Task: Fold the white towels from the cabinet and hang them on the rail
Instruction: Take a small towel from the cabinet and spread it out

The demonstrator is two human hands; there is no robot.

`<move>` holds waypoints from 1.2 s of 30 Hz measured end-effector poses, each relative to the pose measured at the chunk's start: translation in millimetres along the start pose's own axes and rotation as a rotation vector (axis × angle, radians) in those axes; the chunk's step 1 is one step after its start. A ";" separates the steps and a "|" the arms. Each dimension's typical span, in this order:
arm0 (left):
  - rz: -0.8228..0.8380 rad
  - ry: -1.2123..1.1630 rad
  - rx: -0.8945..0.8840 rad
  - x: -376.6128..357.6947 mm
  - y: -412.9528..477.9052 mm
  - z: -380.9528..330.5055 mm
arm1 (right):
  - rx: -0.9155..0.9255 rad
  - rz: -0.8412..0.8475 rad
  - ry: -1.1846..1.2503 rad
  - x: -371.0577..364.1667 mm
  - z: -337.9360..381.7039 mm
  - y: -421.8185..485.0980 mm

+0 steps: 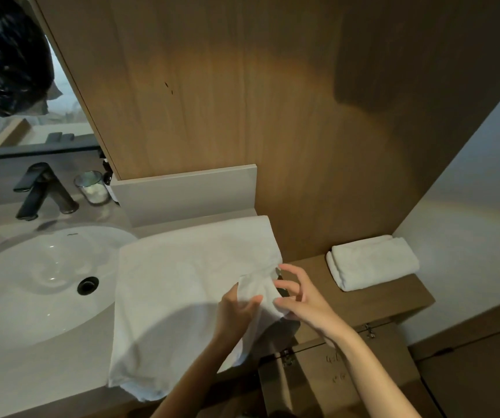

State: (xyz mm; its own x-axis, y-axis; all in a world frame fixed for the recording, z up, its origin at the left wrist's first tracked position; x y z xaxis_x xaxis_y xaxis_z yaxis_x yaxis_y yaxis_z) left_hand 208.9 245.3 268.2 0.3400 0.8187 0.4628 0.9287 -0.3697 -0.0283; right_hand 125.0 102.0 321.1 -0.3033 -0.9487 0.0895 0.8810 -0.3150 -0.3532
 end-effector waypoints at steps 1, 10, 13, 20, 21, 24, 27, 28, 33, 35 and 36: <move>-0.009 -0.013 0.027 1.0 0.4 -1.2 | 0.006 0.016 -0.016 -1.9 1.5 -1.2; -0.011 -0.208 0.042 15.6 -1.1 -9.6 | 0.064 -0.171 -0.163 -11.4 8.3 -1.2; -0.032 -0.224 -0.090 24.4 -1.4 -20.7 | 0.103 -0.227 0.079 -13.5 21.1 -2.7; -0.155 -0.065 -0.620 39.5 0.5 -50.4 | -0.021 -0.216 0.560 -15.2 37.7 -5.8; -0.152 -0.077 -0.616 41.7 -0.5 -52.8 | -0.025 -0.191 0.590 -14.9 39.3 -5.8; -0.171 -0.194 -0.427 49.0 0.5 -50.4 | 0.026 -0.093 0.563 -17.9 47.9 -9.4; -0.148 -0.285 -0.435 50.9 2.4 -48.0 | 0.264 -0.183 0.104 -21.9 48.4 -8.7; -0.140 -0.262 -0.464 52.5 2.1 -50.1 | 0.318 -0.227 0.023 -23.3 48.2 -7.7; -0.140 -0.095 -0.459 58.7 2.1 -57.7 | 0.492 -0.341 -0.196 -19.0 53.1 -0.9; -0.153 -0.077 -0.495 61.8 3.1 -60.5 | 0.525 -0.310 -0.293 -16.6 57.6 0.7; -0.123 -0.066 -0.537 61.2 3.7 -60.2 | 0.535 -0.294 -0.328 -15.8 60.2 1.2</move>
State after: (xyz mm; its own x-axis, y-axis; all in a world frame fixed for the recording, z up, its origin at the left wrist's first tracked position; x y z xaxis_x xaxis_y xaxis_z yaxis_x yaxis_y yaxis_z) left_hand 224.2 267.6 349.8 0.2584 0.8896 0.3767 0.7621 -0.4273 0.4864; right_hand 152.7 114.9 375.4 -0.5059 -0.7548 0.4174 0.8624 -0.4512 0.2294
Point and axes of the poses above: each hand's wrist, its own y-axis towards the middle knuckle, its own x-axis out of the back of the hand, z = x × y, the point moved 1 cm from there along y, towards the middle knuckle, and after that the axes turned 4 degrees about -z, right-handed, at the moved point
